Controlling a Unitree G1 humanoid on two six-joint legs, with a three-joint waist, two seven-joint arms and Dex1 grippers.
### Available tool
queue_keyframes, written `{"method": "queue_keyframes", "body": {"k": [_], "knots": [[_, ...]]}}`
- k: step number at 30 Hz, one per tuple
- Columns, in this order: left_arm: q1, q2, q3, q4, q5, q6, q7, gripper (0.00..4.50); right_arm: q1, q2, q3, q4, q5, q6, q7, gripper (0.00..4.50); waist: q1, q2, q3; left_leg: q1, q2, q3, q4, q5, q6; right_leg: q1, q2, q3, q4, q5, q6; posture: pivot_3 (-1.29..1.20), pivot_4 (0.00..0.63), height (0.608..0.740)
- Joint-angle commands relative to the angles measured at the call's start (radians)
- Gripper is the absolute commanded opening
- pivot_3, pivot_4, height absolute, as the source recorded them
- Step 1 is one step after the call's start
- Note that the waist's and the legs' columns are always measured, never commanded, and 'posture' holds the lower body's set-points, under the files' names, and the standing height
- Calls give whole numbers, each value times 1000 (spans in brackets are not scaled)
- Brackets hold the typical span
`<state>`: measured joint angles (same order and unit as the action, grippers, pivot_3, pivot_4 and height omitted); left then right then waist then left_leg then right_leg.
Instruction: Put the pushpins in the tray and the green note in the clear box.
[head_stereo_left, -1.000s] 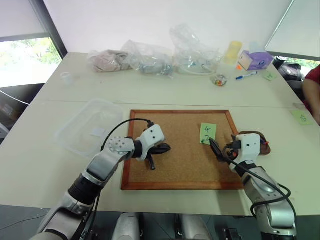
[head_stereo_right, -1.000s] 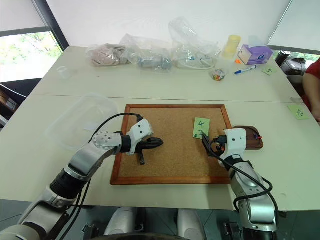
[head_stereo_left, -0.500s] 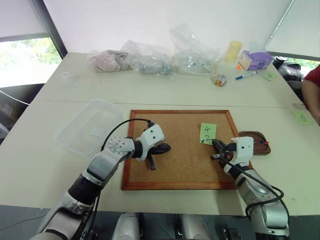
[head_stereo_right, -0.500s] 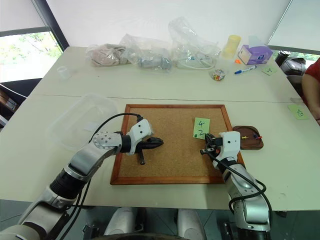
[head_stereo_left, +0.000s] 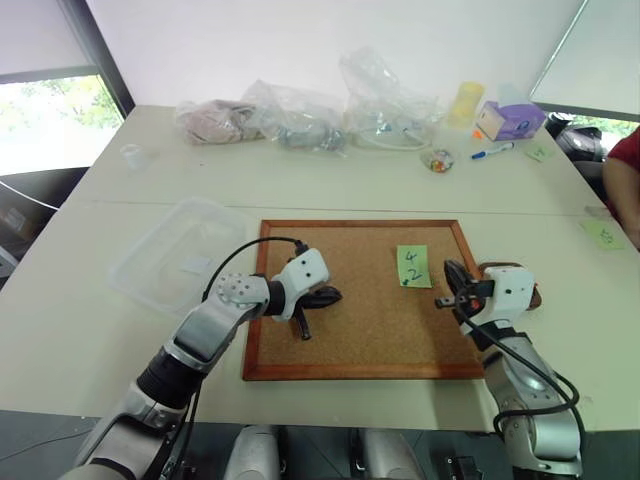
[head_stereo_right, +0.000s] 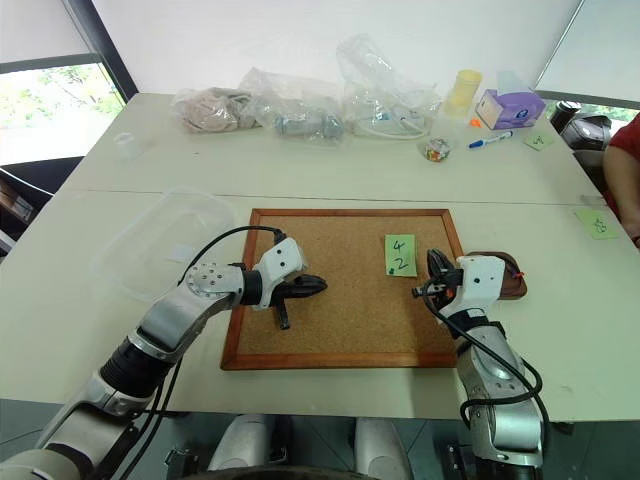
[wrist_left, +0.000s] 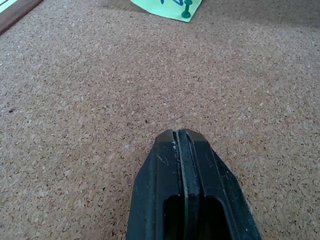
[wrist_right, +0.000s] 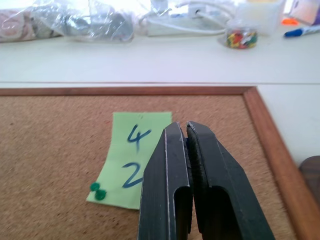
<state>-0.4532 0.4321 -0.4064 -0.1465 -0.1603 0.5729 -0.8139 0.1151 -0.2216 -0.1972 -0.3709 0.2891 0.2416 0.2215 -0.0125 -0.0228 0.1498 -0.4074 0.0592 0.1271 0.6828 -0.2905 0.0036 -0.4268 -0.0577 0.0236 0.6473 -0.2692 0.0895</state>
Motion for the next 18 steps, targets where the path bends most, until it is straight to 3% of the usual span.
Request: {"method": "queue_keyframes", "body": {"k": [1, 7, 18], "knots": [[-10, 2, 4, -10, 7, -6, -12, 0, -4, 8, -91, -39, 32, -23, -43, 53, 1, 0, 0, 0, 0, 0, 0, 0, 0, 0, 0, 0, 0, 0, 0, 0, 150, 737], [-12, -2, 3, -8, 7, -7, -13, 0, -20, -61, -236, 104, -49, 1, -157, 53, 1, 0, 0, 0, 0, 1, 0, 0, 0, 0, 0, 0, 0, 0, 0, 0, 150, 737], [-16, -8, 2, -1, 11, -11, -16, 0, -75, -131, -235, 280, -39, -21, -67, 53, 0, 1, -1, 0, 0, 1, 0, 0, 0, 0, 0, 0, 0, 0, 0, 0, 150, 737]]}}
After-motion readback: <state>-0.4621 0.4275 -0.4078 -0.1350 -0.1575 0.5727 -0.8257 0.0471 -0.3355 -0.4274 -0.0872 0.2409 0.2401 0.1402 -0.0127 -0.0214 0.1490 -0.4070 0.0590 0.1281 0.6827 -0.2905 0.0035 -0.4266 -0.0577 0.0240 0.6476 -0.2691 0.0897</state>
